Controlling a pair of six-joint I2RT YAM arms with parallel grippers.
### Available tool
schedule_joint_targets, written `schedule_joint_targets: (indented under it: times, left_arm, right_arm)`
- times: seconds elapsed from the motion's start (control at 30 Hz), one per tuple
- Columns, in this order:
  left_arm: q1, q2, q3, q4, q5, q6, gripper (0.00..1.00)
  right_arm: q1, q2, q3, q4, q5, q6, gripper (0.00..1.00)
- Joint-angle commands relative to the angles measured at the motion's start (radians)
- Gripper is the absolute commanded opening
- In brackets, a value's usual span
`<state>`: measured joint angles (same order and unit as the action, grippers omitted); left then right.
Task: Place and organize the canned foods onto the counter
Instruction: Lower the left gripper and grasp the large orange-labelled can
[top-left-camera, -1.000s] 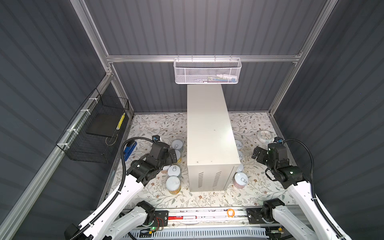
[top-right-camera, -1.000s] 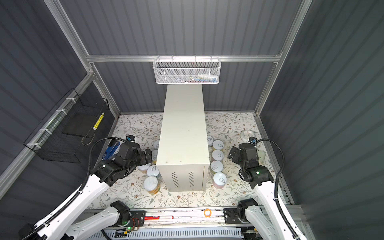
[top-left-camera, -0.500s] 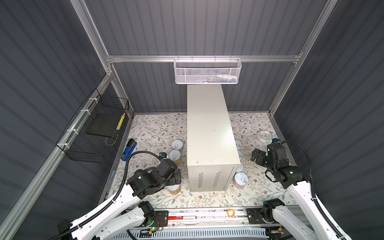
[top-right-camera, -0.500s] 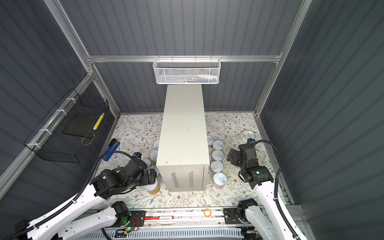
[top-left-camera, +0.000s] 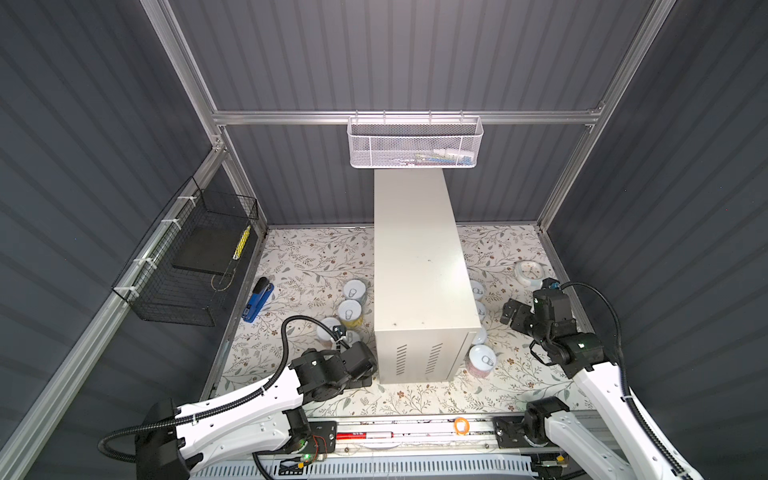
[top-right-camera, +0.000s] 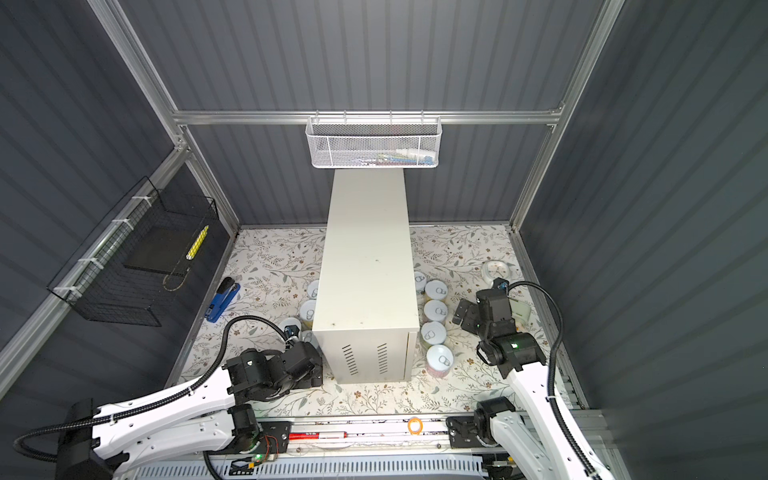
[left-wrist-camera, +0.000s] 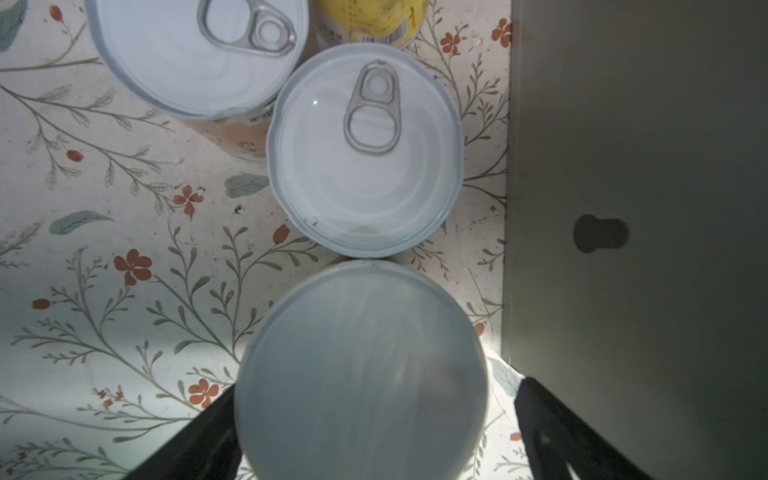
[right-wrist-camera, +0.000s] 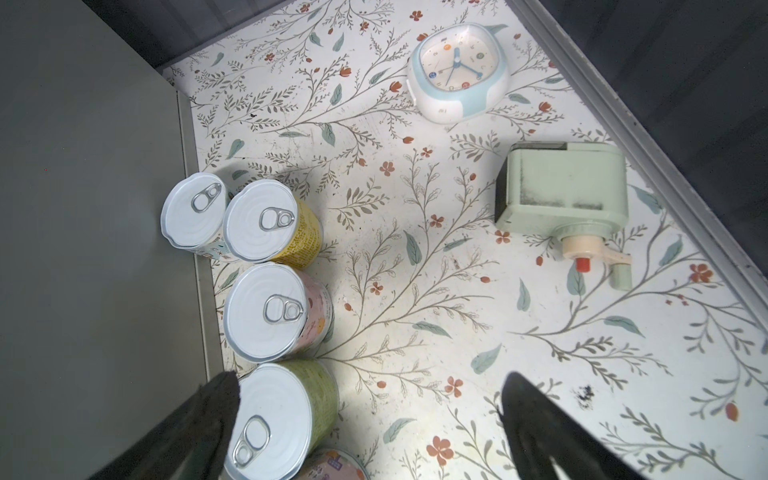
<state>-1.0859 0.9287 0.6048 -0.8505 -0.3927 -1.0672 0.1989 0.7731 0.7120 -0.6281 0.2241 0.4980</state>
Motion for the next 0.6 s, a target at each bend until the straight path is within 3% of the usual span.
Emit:
schedule_joint_targets:
  times: [0.0,0.2,0.57]
  left_arm:
    - [-0.008,-0.029,-0.05,0.04,-0.045,-0.078,0.99]
    - [-0.008,-0.073,-0.126,0.135,-0.128,-0.106,0.98]
    - [-0.012,0.044,-0.195,0.336,-0.171,-0.095,0.97]
  right_arm:
    - [0.003,-0.006,-0.017,0.0,-0.005,0.011,0.99]
    - [0.003,-0.003,-0.03,0.017,-0.021,0.008,0.99]
    - [0.003,0.0,-0.034,0.031,-0.029,0.007,0.99]
